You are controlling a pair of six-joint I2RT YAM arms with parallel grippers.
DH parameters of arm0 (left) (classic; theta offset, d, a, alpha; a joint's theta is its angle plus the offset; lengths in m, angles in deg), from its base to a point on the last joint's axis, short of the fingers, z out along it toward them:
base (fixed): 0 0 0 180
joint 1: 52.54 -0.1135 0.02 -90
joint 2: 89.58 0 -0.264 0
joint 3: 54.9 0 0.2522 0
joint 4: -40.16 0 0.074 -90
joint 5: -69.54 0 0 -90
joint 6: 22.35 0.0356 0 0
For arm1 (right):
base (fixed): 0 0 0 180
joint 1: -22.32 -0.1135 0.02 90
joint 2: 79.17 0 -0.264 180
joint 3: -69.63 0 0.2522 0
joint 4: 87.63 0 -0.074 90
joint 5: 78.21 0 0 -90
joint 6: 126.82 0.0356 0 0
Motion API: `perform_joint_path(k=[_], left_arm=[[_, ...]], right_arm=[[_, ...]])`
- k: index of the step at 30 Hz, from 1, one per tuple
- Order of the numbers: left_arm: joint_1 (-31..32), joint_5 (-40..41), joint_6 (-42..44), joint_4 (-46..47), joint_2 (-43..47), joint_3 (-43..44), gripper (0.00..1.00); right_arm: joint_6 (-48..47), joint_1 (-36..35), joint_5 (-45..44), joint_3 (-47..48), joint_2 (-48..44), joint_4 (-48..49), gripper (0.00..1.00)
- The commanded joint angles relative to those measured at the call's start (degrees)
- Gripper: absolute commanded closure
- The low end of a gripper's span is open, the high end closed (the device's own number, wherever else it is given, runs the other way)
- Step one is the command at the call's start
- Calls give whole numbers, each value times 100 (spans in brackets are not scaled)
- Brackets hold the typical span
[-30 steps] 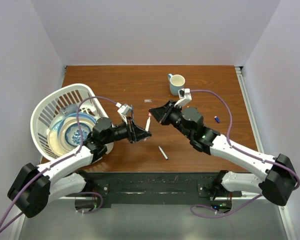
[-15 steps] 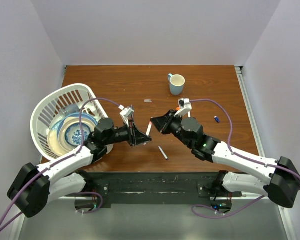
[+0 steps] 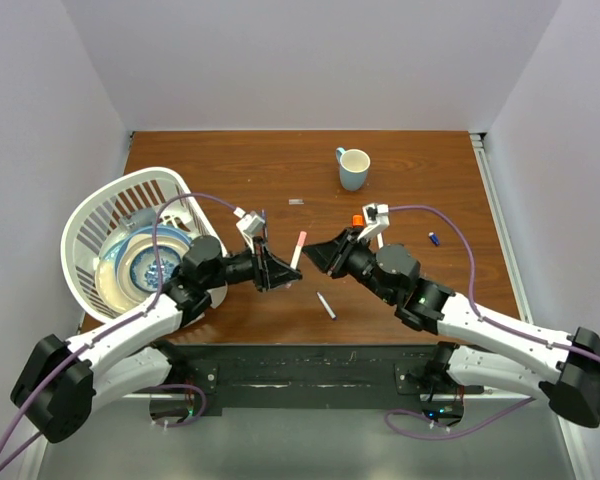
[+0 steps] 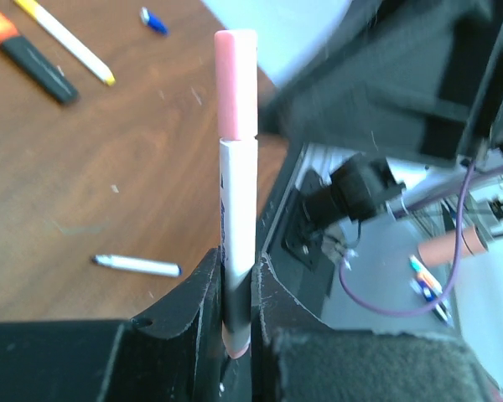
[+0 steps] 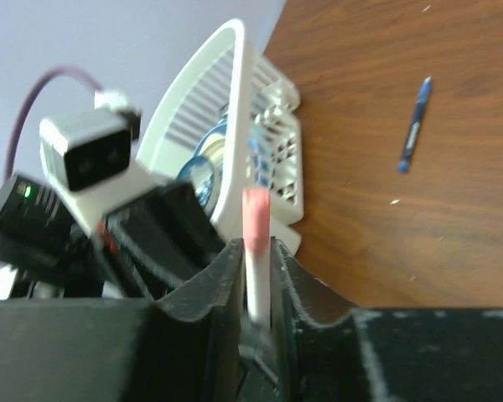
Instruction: Insert the pens into the pen caps
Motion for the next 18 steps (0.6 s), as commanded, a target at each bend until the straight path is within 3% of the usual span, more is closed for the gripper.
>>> perform_joint_path(k=[1,4,7,18], left_arm=[[-68,53,103,637,183,268,100],[-59,18,94,673,359,153,100],[-59,-9,182,577,544,118,100],[-59,-650,384,471,816,74,100]], right_arm=[[34,-109,338,325,-173,-383,66],[17,-109,294,361,-366,-524,54],[-272,-109,206,483,-560,-761,47],[-1328,-109,601,1924,-113,-1464,41]])
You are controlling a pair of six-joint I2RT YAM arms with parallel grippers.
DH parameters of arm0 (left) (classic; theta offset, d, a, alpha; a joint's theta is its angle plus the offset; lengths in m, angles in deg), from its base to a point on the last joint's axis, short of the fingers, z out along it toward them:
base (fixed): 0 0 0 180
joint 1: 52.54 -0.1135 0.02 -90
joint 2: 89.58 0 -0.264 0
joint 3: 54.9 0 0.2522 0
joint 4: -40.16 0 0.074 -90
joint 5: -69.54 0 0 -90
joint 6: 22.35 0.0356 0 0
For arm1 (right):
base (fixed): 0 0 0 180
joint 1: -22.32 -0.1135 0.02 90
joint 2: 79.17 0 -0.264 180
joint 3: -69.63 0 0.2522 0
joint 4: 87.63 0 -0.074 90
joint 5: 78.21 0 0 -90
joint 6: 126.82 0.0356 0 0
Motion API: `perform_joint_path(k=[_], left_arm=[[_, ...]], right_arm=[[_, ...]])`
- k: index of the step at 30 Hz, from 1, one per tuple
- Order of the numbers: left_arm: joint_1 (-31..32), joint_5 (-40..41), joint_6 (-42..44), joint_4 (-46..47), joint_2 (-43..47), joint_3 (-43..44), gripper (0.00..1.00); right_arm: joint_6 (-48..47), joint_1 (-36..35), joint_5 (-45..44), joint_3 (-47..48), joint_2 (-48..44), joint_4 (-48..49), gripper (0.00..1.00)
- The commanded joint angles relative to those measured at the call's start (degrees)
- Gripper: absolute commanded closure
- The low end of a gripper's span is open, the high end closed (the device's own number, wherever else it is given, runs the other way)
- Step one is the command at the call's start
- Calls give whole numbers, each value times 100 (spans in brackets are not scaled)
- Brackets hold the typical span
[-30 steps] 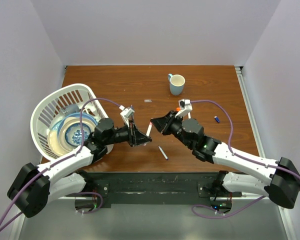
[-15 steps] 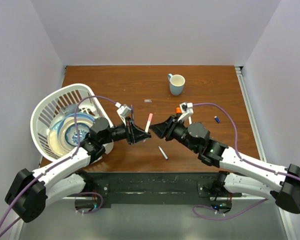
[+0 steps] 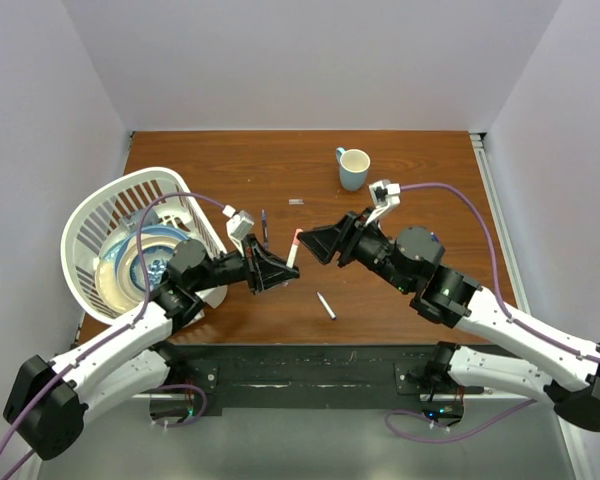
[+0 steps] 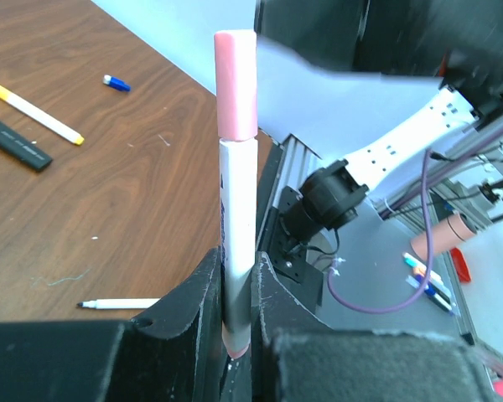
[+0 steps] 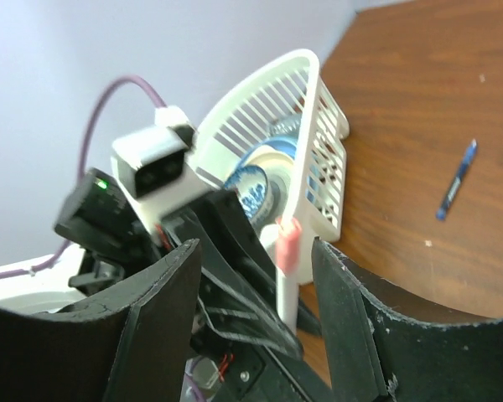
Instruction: Insert the pens into the pen caps
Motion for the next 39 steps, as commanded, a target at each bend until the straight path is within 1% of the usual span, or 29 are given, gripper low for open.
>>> perform_joint_path(k=[1,5,8,14,15,17,18,23,24,27,31,34,39], left_arm=[[-2,-386,205,224,163,26,100],[-2,-491,205,224,277,17,100],[-2,-553,205,198,339,26,100],[-2,-553,205,206,339,26,100],[-2,-570,196,224,313,26,100],[-2,-562,161,268,278,52,100],[-11,-562,161,294,260,52,100],[-2,-500,187,268,137,254,100],[-2,-431,231,94,102,307,100],[-2,-290,460,-267,-12,596,100],[-2,35,548,-286,14,659,100],[-2,246,565,-189,-83,729,100],[-2,800,697,-206,-267,869,100]], right_arm=[[-570,-22,221,618,333,-228,41],[-719,-22,256,908,510,-359,42],[-799,-22,387,961,571,-359,44],[-799,-22,502,900,598,-316,56],[-781,-22,520,856,572,-237,62],[-729,-13,555,751,554,-184,68],[-694,-22,625,715,528,-158,75],[-553,-22,906,391,572,-157,87],[-527,-30,942,346,580,-218,91],[-483,-22,977,232,537,-525,100],[-219,-30,811,-242,352,-439,100],[1,-57,766,-418,317,-465,100],[405,-127,652,-498,431,-842,100]])
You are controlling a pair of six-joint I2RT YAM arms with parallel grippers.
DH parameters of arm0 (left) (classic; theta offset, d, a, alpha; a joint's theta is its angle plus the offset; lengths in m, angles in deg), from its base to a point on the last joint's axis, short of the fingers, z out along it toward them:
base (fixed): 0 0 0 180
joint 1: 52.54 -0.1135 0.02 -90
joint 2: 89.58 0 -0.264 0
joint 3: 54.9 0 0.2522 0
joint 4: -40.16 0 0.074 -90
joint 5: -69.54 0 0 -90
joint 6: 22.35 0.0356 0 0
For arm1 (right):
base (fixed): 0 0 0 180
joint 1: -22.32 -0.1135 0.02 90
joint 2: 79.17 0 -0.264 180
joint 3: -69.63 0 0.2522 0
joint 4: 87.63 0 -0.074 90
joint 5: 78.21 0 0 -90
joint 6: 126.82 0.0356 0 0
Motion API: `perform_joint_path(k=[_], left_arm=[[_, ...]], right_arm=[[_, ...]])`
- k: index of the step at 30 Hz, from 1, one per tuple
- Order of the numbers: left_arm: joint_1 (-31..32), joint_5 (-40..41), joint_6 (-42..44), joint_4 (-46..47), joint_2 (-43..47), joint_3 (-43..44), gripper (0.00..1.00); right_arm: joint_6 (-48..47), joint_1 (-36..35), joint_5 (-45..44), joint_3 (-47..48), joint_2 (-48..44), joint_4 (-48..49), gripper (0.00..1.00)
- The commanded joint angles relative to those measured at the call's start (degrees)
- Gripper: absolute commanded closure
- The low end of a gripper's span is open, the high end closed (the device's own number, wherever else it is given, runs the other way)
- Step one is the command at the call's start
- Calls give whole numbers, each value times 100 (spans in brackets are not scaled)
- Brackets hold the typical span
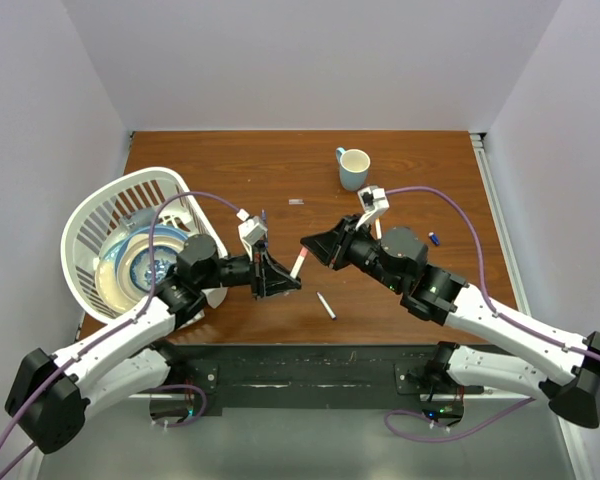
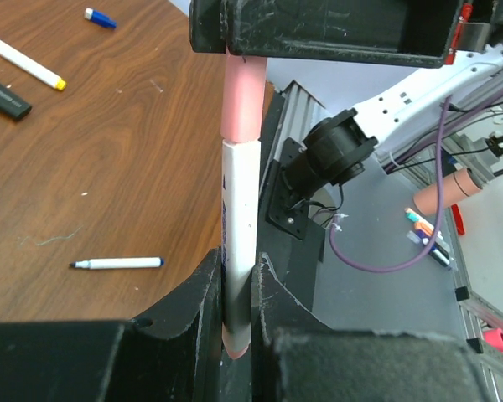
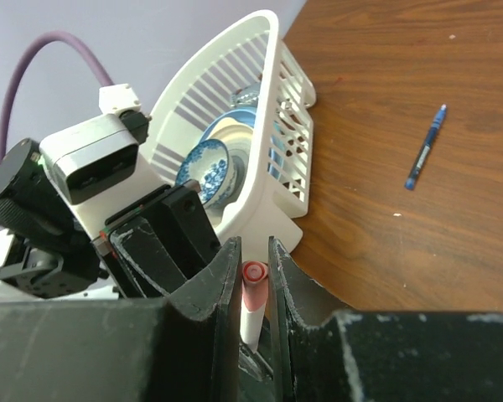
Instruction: Insert the pens into the pen caps
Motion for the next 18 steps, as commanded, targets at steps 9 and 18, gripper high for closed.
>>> perform_joint_path(k=[9,18], left_arm=[[-78,1917,695,450,-315,794,100],[-140,1355,669,766,-570,856,100]], right_arm=[[544,-241,523,30,406,-1715,100],[236,-285,1340,-521,380,-1110,100]])
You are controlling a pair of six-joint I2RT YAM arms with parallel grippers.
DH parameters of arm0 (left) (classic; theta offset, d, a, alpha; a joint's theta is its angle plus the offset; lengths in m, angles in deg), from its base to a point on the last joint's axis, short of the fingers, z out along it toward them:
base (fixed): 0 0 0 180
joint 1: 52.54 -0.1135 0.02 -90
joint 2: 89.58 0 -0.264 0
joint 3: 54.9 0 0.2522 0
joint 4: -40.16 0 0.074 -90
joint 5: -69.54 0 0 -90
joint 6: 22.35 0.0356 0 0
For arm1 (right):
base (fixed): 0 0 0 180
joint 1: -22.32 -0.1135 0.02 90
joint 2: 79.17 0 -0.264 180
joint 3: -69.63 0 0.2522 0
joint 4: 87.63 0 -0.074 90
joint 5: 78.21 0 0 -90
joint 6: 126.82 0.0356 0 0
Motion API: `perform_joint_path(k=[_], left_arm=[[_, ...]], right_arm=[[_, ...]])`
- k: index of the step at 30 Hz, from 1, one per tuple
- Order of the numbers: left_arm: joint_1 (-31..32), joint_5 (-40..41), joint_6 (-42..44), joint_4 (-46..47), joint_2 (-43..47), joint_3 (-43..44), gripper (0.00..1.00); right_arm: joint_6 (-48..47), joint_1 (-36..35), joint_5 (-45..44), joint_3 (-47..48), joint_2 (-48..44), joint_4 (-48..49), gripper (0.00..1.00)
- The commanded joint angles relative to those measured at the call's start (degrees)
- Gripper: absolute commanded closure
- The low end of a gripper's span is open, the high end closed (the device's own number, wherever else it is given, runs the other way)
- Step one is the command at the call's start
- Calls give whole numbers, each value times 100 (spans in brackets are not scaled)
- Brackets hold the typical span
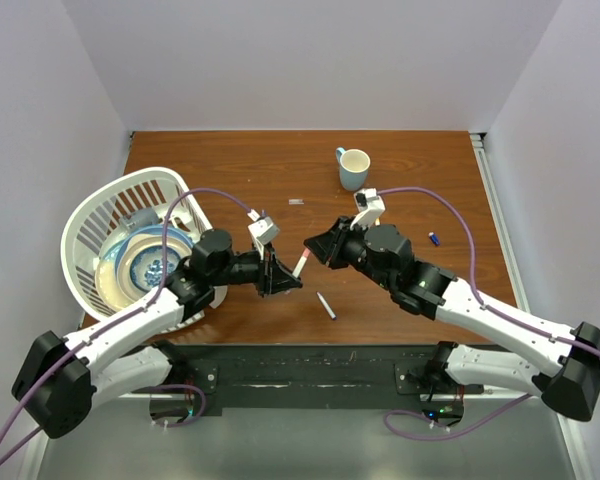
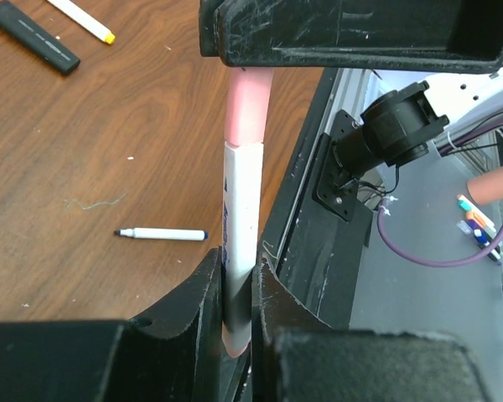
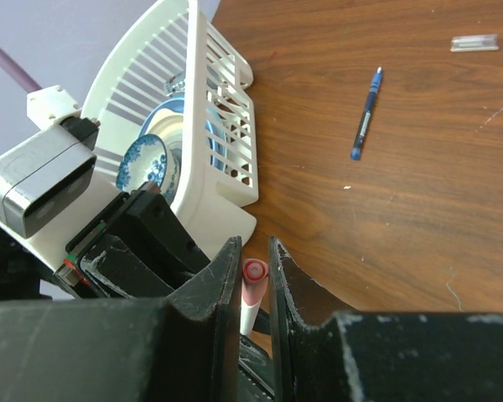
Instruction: Insert the pens into the pen caps
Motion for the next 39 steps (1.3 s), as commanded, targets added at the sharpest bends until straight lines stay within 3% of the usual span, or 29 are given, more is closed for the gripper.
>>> perform_joint_path(k=[1,6,11,18,32,39], left_arm=[[-227,706,-67,1500,3,572,100],[-588,142,-516,2099,-32,430,100],[-597,186,-200,1598,-164,816,100],[-597,694,389,983,-173,1081,100],[-790,90,416,1607,-252,1178,100],[-816,185,934,1036,-217,1512,100]], right_arm=[[-38,-350,1956,-619,-81,-358,100],[-64,-368,2353,-874,-99,-180,100],[269,-429,2643,-1340,-170,383,100],[340,-570,2696,-1217,94,-311,100],[719,-667,3899,-1648,393,734,100],[-54,-658,4138,-1262,288,-792,100]])
